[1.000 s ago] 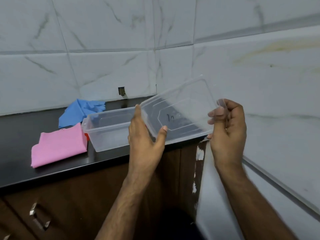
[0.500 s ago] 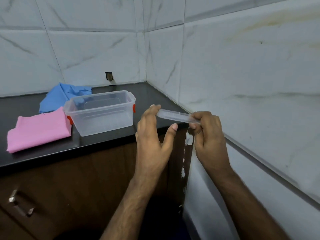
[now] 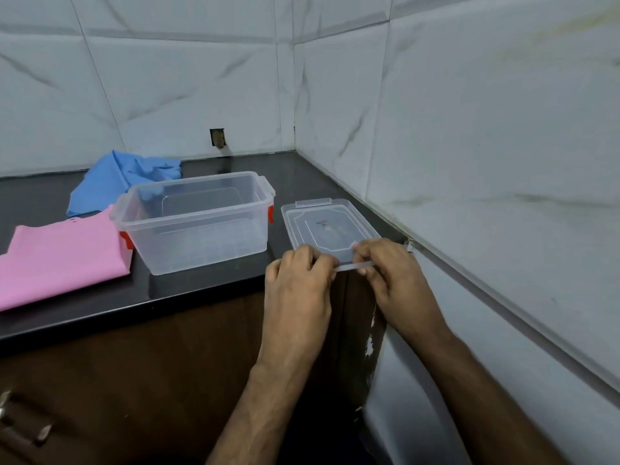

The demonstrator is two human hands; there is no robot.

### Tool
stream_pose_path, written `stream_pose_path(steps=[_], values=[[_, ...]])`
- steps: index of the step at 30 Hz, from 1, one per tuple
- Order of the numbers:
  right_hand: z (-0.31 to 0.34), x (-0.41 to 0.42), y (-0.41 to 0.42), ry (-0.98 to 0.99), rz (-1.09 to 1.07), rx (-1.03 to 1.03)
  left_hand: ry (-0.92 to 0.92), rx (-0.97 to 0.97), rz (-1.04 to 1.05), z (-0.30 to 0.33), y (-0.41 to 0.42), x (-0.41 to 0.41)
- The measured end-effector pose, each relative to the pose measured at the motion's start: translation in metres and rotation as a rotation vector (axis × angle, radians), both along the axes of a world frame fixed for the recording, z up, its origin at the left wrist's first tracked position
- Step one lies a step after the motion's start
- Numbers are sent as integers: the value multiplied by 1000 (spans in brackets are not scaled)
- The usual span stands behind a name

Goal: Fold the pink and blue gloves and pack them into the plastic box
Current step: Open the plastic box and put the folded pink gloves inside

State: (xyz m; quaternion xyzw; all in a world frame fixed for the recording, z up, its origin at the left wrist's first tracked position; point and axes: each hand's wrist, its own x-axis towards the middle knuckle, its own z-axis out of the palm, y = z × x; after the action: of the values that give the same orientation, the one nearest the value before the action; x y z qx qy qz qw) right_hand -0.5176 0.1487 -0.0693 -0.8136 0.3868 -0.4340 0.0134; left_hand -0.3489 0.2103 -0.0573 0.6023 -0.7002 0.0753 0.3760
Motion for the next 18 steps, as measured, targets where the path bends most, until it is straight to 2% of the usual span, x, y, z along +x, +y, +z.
stream_pose_path(steps=[8,18], values=[[-8,17,-33,11,-88,-5,18,39,43,2,-41,7],[-9,36,-52,134,-301,108,-131,140,100,1,-59,6]])
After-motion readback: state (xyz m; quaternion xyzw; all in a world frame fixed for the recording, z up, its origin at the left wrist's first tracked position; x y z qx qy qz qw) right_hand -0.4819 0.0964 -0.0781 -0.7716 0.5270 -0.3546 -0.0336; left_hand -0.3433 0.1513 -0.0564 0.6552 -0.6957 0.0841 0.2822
